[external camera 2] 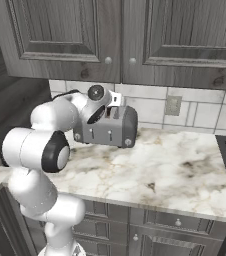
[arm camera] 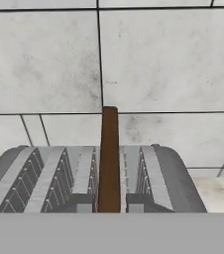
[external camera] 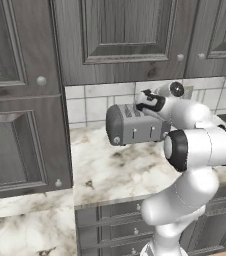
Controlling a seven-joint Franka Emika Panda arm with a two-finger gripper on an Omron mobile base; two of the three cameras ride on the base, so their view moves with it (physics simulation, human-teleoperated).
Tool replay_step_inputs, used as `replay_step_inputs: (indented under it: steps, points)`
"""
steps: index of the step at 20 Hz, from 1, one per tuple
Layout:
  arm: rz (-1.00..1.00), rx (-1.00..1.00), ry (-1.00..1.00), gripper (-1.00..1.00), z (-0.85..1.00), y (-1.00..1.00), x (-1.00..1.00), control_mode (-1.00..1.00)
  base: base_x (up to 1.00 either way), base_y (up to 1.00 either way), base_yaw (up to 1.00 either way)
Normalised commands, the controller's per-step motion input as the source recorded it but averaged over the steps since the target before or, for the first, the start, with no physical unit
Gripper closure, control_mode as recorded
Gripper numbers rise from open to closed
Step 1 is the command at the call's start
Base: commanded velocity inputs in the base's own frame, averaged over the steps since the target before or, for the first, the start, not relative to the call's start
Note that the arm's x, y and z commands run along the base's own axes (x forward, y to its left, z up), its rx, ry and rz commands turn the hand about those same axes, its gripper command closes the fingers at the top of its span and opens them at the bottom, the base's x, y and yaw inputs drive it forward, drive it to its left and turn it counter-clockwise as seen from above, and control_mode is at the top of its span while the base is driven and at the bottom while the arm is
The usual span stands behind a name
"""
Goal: Start the toaster. Once the lever pops up, take the bread to the plate on the dining counter.
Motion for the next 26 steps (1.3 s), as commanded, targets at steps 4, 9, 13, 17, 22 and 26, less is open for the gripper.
replay_step_inputs:
  steps: [4, 9, 13, 17, 22, 26]
  points:
    - [-0.04, 0.0, 0.0, 1.0, 0.49, 0.0, -0.65, -1.0, 0.0, 0.0, 0.0]
    - [-0.05, 0.0, 0.0, 1.0, 0.33, 0.0, -0.75, -1.0, 0.0, 0.0, 0.0]
    - [-0.04, 0.0, 0.0, 1.0, 0.38, 0.0, -0.72, -1.0, 0.0, 0.0, 0.0]
    - [-0.03, 0.0, 0.0, 1.0, 0.4, 0.0, -0.82, -1.0, 0.0, 0.0, 0.0]
    - [0.0, 0.0, 0.02, 1.0, 0.2, 0.0, -0.99, -1.0, 0.0, 0.0, 0.0]
    - [0.0, 0.0, 0.19, 1.0, 0.04, 0.03, -0.98, -1.0, 0.0, 0.0, 0.0]
